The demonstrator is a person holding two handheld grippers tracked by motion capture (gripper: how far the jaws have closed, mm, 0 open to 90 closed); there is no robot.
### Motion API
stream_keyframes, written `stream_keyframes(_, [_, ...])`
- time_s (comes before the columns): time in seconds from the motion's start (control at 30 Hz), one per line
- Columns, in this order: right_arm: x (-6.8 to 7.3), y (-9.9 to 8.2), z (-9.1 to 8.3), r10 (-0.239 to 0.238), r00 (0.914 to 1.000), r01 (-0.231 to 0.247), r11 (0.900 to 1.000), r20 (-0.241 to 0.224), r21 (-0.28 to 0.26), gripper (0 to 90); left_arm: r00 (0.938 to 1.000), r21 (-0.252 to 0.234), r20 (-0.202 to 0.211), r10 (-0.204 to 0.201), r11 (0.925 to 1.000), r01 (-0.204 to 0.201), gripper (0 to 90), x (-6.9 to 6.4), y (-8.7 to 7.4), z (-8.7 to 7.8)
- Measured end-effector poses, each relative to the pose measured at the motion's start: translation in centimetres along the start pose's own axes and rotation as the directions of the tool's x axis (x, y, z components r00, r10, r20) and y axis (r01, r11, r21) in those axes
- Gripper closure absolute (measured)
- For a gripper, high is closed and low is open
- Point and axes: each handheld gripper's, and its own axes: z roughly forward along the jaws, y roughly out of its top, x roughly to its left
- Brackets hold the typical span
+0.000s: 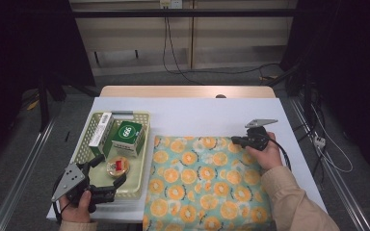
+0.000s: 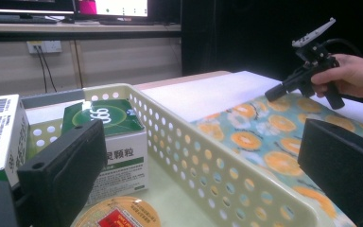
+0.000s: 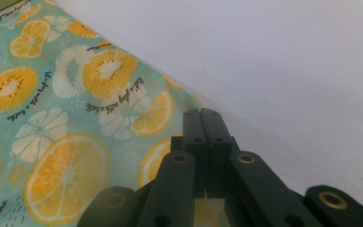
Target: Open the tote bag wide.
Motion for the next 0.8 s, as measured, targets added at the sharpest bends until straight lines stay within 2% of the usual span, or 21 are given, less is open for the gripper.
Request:
stream_keyframes(0.23, [-1.9,2.0,-0.2,0.052,0.9974,-0.05,0.9982,0.051,-0.034,90.0,1.0,-0.001,-0.007,-0.005,1.0,0.005,1.9,0.0,0.0,-0.3])
stream_keyframes(0.3, [-2.5,2.6,-0.2,0.053,0.9958,-0.05,0.998,0.075,-0.04,90.0,1.0,0.003,-0.009,-0.002,1.0,0.002,2.0,-0.1,0.0,-0.4])
stream_keyframes(0.4, [-3.5,3.4,-0.2,0.079,0.9929,-0.073,0.9955,0.09,-0.06,90.0,0.9999,0.004,-0.01,-0.003,1.0,0.003,2.0,-0.1,-0.1,-0.4])
stream_keyframes(0.57, [-5.1,4.3,0.7,0.106,0.9888,-0.1,0.9932,0.105,-0.059,90.0,0.9998,-0.006,-0.017,-0.012,0.9999,0.012,2.0,-0.1,0.0,-0.4])
stream_keyframes(0.7, [-6.6,5.2,1.3,0.133,0.9807,-0.125,0.99,0.143,-0.067,90.0,0.9999,-0.002,-0.014,-0.01,0.9999,0.01,2.0,-0.2,0.0,-0.2])
stream_keyframes(0.8, [-8.1,5.7,1.5,0.158,0.9704,-0.149,0.9867,0.183,-0.066,90.0,0.9999,0.004,-0.013,-0.004,1.0,0.004,2.0,-0.3,0.0,-0.2])
